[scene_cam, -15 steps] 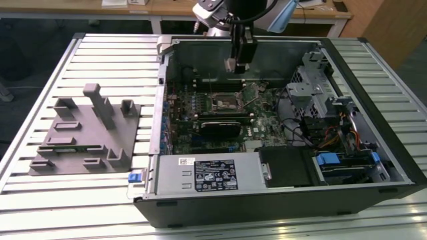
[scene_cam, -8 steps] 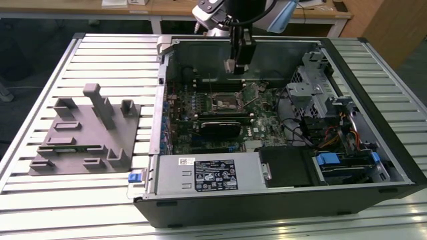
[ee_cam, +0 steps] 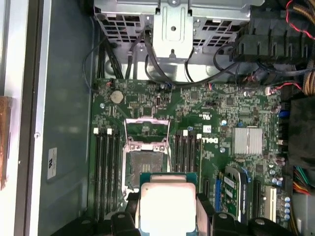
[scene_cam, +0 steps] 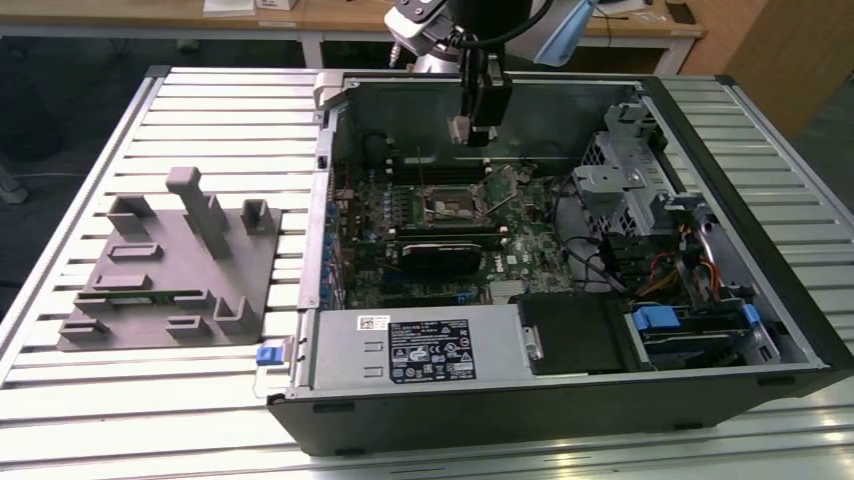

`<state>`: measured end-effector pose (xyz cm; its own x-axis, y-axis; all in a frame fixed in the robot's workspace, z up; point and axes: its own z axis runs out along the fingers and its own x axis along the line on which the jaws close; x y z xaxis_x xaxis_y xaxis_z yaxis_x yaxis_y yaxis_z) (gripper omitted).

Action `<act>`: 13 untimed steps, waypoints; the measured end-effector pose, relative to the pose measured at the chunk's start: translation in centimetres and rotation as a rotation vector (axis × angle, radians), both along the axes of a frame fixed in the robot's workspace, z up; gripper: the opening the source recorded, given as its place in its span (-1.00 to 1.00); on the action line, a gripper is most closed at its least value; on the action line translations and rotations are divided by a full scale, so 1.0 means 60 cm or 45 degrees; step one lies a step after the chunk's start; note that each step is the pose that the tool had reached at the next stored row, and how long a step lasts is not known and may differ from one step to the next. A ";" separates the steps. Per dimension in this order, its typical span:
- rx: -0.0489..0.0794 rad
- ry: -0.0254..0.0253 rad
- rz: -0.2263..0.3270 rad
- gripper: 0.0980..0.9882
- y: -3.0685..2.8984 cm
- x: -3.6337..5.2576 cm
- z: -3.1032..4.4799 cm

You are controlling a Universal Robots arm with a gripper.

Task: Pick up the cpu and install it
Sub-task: 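Place the cpu into insertion slot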

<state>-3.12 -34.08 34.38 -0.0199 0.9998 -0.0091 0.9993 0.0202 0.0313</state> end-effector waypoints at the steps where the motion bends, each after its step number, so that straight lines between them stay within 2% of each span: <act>1: 0.000 0.0000 0.001 0.00 0.0000 0.000 0.000; 13: 0.000 0.0001 0.013 0.00 0.0000 0.000 -0.001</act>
